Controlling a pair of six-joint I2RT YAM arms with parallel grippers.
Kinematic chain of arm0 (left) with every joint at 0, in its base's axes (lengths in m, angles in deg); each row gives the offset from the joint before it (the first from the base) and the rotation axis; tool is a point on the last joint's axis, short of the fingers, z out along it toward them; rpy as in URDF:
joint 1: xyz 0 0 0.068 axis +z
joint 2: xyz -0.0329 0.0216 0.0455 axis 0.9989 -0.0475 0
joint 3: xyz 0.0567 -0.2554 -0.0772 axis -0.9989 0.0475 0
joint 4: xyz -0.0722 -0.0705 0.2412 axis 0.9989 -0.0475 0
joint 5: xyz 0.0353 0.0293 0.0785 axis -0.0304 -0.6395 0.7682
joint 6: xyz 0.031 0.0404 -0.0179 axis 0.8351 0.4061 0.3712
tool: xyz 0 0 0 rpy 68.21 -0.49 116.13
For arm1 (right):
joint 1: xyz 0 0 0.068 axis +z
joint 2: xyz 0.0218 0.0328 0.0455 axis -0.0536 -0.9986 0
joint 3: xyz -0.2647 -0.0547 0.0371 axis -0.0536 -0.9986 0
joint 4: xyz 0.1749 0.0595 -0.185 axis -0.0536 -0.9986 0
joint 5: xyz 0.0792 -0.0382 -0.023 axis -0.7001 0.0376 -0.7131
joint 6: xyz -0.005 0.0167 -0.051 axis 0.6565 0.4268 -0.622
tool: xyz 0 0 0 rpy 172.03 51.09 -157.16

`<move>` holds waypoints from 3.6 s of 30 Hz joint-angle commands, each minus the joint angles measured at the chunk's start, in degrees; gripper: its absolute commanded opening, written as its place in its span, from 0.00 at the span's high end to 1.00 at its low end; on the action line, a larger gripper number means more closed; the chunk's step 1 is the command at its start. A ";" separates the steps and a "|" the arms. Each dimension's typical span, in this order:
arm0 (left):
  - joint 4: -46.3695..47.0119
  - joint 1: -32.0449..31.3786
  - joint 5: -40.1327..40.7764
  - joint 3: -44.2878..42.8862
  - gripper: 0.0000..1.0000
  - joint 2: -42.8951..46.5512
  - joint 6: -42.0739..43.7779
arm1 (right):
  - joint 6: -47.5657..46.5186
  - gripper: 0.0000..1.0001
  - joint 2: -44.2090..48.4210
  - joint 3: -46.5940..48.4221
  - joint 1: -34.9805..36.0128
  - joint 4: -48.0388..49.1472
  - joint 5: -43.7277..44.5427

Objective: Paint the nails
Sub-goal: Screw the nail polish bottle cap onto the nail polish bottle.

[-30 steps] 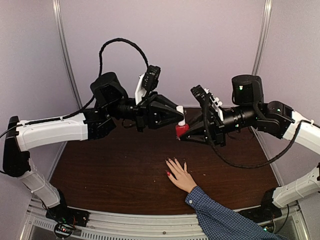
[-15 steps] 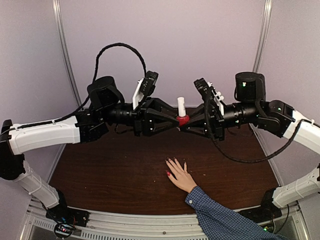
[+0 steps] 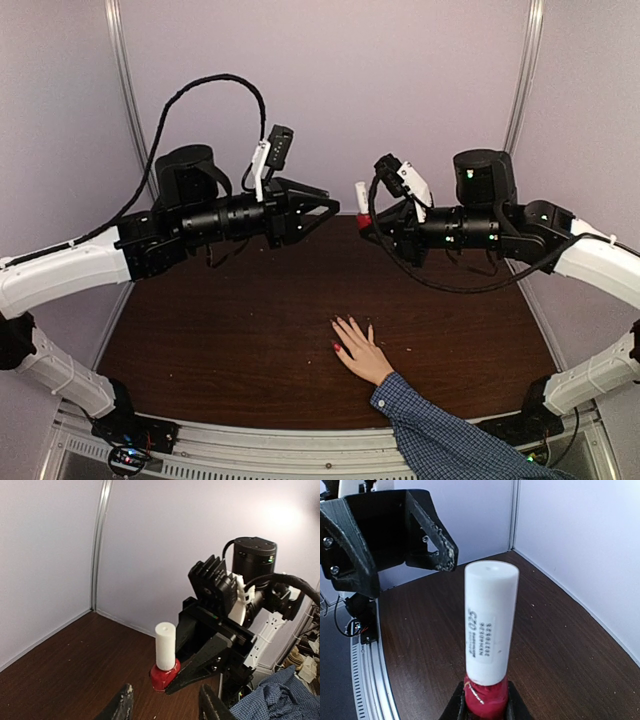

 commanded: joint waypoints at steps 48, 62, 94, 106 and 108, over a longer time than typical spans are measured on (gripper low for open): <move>-1.28 -1.81 -18.20 -5.88 0.99 -8.21 2.47 | -0.38 1.00 2.15 1.50 1.28 6.25 -14.87; -2.95 -1.81 -32.75 -8.47 1.00 -9.80 4.43 | -3.01 1.00 3.97 2.04 0.66 7.89 -29.11; -5.24 -1.64 8.34 -8.96 0.63 -7.62 -0.37 | 2.03 1.00 -3.51 3.36 0.84 2.30 4.26; -3.50 -1.62 10.58 -9.57 0.70 -9.58 -1.75 | 2.14 1.00 -5.41 4.07 2.10 1.62 7.93; -3.52 -1.64 10.36 -9.65 0.74 -9.71 -1.76 | 2.10 1.00 -5.57 4.23 2.10 1.38 7.82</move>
